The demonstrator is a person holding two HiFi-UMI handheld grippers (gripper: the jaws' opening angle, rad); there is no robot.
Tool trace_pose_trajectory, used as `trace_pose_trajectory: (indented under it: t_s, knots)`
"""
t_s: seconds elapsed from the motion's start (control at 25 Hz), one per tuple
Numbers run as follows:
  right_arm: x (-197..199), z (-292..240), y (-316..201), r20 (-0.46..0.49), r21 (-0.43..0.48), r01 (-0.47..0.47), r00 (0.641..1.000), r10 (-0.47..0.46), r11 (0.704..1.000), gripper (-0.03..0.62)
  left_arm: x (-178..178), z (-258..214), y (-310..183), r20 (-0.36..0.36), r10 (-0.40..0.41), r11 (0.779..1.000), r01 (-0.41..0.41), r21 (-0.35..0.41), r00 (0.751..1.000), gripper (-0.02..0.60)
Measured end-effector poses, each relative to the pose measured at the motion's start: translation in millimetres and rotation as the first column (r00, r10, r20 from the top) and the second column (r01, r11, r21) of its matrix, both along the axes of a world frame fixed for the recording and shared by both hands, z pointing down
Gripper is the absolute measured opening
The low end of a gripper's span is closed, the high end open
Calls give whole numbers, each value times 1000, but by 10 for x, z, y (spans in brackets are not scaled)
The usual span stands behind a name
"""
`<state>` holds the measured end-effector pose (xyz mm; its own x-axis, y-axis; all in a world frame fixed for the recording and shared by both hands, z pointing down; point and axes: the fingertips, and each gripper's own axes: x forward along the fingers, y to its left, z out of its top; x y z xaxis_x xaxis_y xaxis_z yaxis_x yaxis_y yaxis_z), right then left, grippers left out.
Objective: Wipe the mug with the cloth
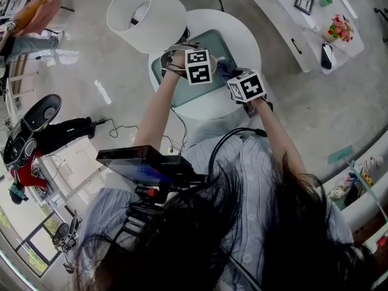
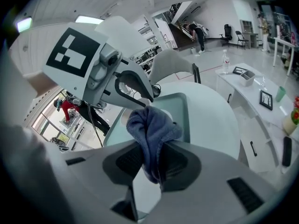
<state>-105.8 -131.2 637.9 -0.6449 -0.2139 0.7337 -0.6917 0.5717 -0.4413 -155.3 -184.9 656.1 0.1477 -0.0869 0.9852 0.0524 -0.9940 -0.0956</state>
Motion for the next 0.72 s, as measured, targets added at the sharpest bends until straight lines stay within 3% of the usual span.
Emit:
trace_pose_trajectory:
  t_s: [0.16, 0.44, 0.56, 0.72]
  knots:
    - [-13, 46, -28, 2, -12, -3, 1000, 3, 1000, 98, 19, 31, -37, -21, -33, 999, 33, 19, 999, 68]
    - [-58, 36, -3, -9, -10, 29, 1000, -29, 1000, 98, -48, 13, -10, -60, -269, 963, 269, -16, 961, 64]
    - [-73, 27, 15, -10, -11, 37, 999, -37, 999, 98, -81, -4, 15, -93, -370, 929, 367, -49, 924, 64]
    - [-82, 34, 46, -13, -10, 46, 999, -46, 999, 98, -131, -16, 58, -147, -535, 844, 520, -128, 832, 64]
